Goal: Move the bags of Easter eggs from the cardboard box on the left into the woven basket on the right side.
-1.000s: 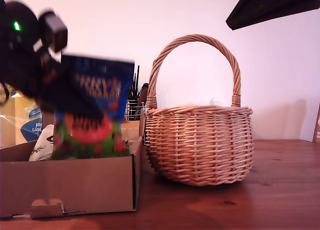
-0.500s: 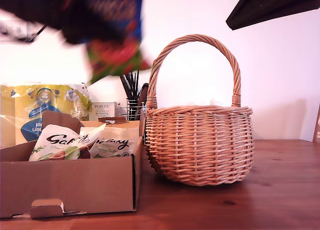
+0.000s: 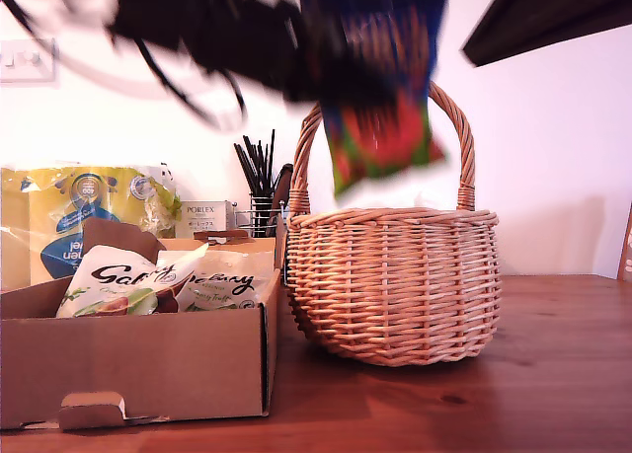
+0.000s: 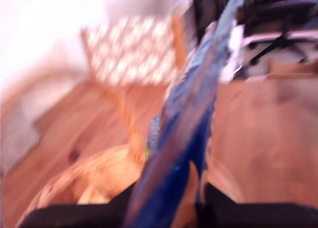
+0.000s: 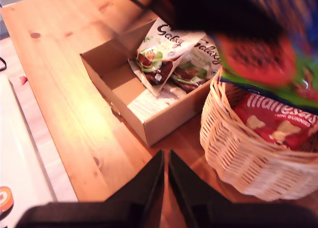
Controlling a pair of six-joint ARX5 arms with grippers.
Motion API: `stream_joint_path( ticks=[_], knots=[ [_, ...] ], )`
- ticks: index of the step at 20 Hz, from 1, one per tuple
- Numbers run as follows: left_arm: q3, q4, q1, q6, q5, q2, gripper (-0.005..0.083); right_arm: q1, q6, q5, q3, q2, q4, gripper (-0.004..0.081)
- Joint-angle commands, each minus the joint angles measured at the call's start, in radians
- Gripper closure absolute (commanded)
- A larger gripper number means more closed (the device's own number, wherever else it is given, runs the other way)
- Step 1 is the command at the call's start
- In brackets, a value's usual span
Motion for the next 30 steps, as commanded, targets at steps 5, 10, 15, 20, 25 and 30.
stream_joint_path(
  ticks=[5, 10, 15, 20, 25, 30],
  knots=[
    [-0.010, 0.089, -0.014, -0.045, -0.041, 0.064, 0.0788, -0.005, -0.006, 0.011, 0.000, -0.042, -0.011, 0.0782],
    [-0.010, 0.092, -0.015, -0.108, -0.039, 0.069, 0.0756, -0.005, -0.018, 0.011, 0.000, -0.042, -0.011, 0.0782],
    [-0.010, 0.139, -0.026, -0.107, -0.079, 0.077, 0.0627, -0.005, -0.022, 0.011, 0.000, -0.042, -0.011, 0.0782],
    [-0.009, 0.163, -0.035, -0.107, -0.104, 0.077, 0.0503, -0.005, -0.022, 0.010, 0.000, -0.042, -0.011, 0.0782],
    [0.005, 0.163, -0.035, -0.108, -0.111, 0.041, 0.0520, -0.005, -0.022, 0.010, 0.000, -0.042, -0.011, 0.0782],
    [0.012, -0.061, -0.032, -0.095, -0.100, -0.117, 0.0799, -0.005, -0.026, 0.032, 0.000, -0.042, -0.010, 0.0782]
  ],
)
